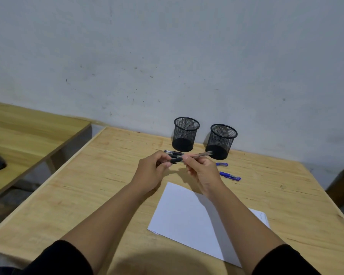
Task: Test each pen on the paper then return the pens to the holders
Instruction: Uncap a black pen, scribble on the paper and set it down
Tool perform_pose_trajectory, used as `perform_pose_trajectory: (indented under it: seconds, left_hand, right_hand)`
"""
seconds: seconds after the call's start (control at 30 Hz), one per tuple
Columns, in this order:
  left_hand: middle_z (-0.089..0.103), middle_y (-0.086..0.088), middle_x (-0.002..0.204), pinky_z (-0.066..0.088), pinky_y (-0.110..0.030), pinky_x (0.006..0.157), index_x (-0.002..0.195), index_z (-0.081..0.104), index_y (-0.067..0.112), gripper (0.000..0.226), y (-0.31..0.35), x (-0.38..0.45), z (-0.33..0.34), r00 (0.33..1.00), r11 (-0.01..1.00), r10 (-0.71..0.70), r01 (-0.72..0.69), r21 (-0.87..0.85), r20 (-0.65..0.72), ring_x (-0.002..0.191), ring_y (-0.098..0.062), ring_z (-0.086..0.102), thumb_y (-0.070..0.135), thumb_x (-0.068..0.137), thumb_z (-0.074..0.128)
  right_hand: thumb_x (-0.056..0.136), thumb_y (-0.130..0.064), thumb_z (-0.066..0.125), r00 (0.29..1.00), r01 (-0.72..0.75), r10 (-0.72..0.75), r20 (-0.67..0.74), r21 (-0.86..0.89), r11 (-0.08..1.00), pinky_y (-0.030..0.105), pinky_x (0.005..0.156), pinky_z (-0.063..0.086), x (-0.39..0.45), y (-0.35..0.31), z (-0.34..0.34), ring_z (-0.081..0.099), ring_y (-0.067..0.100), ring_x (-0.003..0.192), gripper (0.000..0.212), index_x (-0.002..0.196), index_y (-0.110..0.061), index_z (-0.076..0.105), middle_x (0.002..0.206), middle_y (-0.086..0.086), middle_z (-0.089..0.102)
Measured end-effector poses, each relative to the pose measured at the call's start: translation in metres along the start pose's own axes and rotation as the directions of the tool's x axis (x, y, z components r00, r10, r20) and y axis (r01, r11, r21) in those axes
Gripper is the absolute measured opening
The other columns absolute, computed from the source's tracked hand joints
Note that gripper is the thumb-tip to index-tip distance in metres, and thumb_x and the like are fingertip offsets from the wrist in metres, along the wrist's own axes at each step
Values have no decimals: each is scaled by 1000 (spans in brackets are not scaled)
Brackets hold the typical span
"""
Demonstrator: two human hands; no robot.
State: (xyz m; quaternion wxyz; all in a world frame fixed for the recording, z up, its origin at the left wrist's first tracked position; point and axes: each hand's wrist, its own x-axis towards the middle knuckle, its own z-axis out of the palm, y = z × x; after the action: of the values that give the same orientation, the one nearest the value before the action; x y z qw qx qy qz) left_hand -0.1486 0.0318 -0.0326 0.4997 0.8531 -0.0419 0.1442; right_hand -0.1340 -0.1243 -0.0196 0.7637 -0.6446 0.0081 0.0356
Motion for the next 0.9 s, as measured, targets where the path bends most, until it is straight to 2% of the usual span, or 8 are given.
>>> perform_pose_trajectory:
  seconds: [0.13, 0.23, 0.33, 0.4, 0.5, 0.57, 0.7, 0.9]
  left_hand:
    - [68, 2, 80, 40, -4, 64, 89, 66, 14, 7, 18, 0, 10, 999, 999, 42, -41, -22, 30, 70, 2, 57, 12, 83, 64]
    - [67, 2, 77, 40, -2, 59, 87, 67, 10, 7, 27, 2, 8, 998, 999, 49, -49, 2, 51, 61, 12, 55, 7, 81, 65]
    - [61, 3, 72, 40, 1, 55, 87, 65, 4, 12, 17, 1, -19, 990, 998, -60, 57, -33, -124, 60, 9, 55, -4, 81, 61]
    - [62, 0, 76, 36, 4, 57, 87, 65, 6, 11, -2, -3, -44, 972, 990, -111, 127, 64, -206, 72, -7, 56, -2, 82, 60]
    - [65, -3, 82, 36, -2, 58, 88, 65, 11, 7, -17, -10, -44, 988, 970, -129, 144, 198, -88, 74, -13, 56, 7, 83, 62]
    - [66, -2, 84, 37, -15, 65, 90, 65, 14, 8, -18, -12, -25, 993, 967, -122, 120, 226, -5, 78, -14, 57, 12, 83, 63]
    - [70, 0, 88, 40, -27, 75, 87, 68, 19, 8, -27, -10, -6, 996, 956, -89, 78, 283, 26, 88, -19, 57, 15, 83, 63]
    - [71, -3, 101, 36, -24, 84, 95, 73, 14, 15, -27, -9, -5, 999, 953, -35, 27, 302, 21, 102, -21, 55, 15, 85, 61]
  right_hand:
    - [87, -8, 62, 994, 103, -98, 55, -99, 990, 15, 49, 37, -10, -4, -1, 44, 6, 49, 8, 81, -10, 66, 56, -1, 53]
    - [88, -5, 60, 990, 135, -129, 59, -114, 984, 15, 48, 35, -17, -10, -2, 43, 4, 47, 15, 76, -11, 64, 56, 0, 50]
    - [89, -6, 57, 982, 131, -129, -139, 4, 991, 12, 43, 34, -17, -25, -27, 38, 7, 46, 17, 74, -12, 60, 58, 2, 46]
    - [90, -7, 57, 966, 138, -124, -225, 47, 989, 11, 42, 33, -17, -39, -56, 37, 6, 45, 16, 75, -12, 58, 57, 0, 46]
    - [89, -9, 59, 984, 92, -97, -150, -41, 995, 15, 45, 34, -21, -37, -63, 39, 7, 45, 18, 72, -12, 58, 53, -1, 49]
    - [89, -9, 60, 993, 79, -85, -78, -77, 994, 14, 44, 35, -24, -24, -46, 42, 6, 43, 19, 71, -13, 59, 52, -1, 52]
    - [88, -11, 62, 996, 32, -40, -80, -100, 995, 15, 46, 38, -29, -9, -29, 44, 5, 43, 13, 75, -14, 61, 57, 1, 54]
    - [87, -16, 65, 993, -37, 25, -117, -104, 994, 17, 48, 39, -30, -1, -33, 47, 4, 44, 8, 79, -15, 64, 60, 2, 57]
